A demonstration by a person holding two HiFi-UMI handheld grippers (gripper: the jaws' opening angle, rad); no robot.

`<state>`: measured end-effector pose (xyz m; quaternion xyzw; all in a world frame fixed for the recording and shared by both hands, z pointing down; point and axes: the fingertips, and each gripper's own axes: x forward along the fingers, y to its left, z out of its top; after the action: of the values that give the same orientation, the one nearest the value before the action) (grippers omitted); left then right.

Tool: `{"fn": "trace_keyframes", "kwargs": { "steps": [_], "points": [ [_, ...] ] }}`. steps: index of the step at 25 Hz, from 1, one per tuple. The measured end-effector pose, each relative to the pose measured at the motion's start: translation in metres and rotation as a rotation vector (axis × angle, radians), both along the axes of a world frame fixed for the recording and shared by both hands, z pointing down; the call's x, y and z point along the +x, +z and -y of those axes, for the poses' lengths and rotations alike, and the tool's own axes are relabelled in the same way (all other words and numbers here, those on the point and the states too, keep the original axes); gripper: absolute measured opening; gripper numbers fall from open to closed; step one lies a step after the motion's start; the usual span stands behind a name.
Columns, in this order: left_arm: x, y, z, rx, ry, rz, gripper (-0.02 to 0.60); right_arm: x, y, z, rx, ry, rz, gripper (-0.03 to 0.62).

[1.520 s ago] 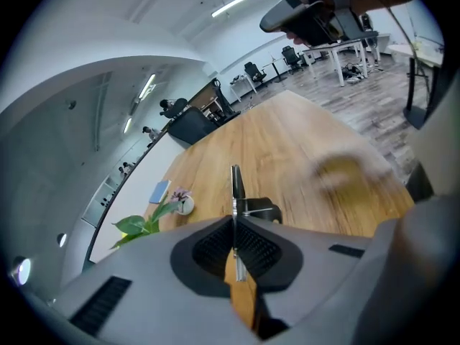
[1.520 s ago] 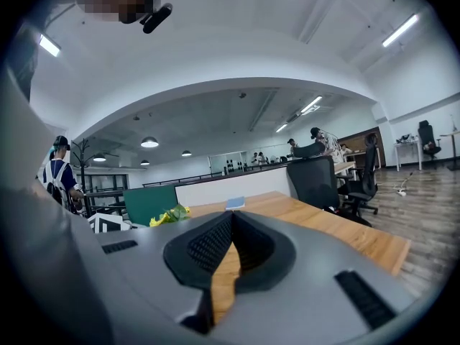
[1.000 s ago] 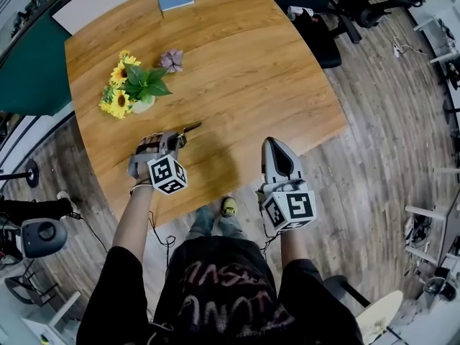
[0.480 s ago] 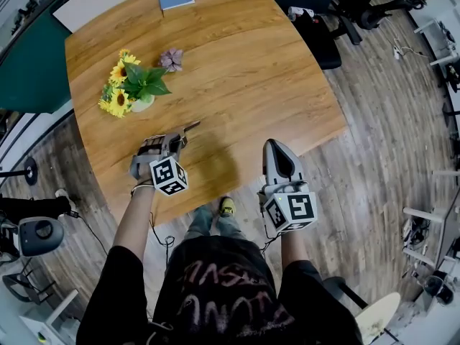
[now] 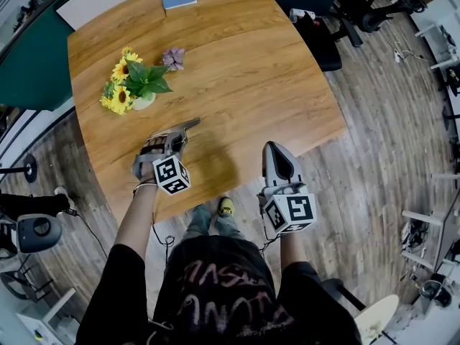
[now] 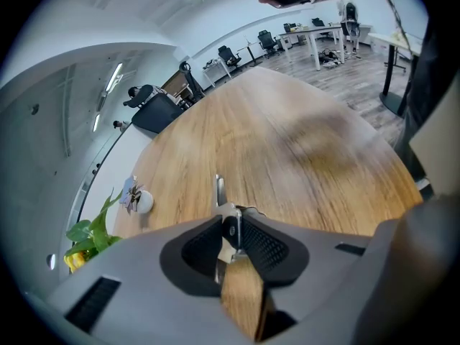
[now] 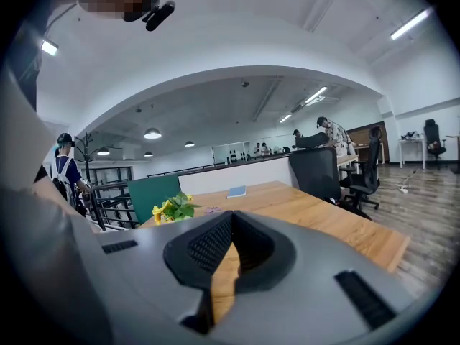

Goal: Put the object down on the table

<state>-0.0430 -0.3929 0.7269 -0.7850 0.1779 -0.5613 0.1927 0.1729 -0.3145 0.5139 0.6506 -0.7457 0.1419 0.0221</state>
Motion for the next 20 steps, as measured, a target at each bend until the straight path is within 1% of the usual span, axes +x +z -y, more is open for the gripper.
{"fn": "trace_keyframes", "kwargs": {
  "steps": [6,9,12,17,20],
  "points": [
    [0.000,0.007,-0.008,-0.057,0.011,0.006,0.171,-0.001,0.001,-0.003,-0.002,-0.003,0.000,0.005],
    [0.000,0.006,-0.010,-0.082,-0.005,-0.009,0.183,0.000,0.001,-0.005,-0.004,0.001,-0.005,0.005],
    [0.002,0.003,-0.010,-0.116,-0.055,-0.066,0.188,0.003,-0.002,-0.005,-0.002,0.007,-0.006,0.005],
    [0.005,-0.011,-0.011,-0.164,-0.174,-0.205,0.213,0.000,-0.003,-0.008,-0.006,-0.007,0.000,0.005],
    [0.009,-0.023,-0.013,-0.176,-0.214,-0.279,0.216,-0.002,-0.005,-0.010,-0.003,-0.010,-0.002,0.005]
  ]
}}
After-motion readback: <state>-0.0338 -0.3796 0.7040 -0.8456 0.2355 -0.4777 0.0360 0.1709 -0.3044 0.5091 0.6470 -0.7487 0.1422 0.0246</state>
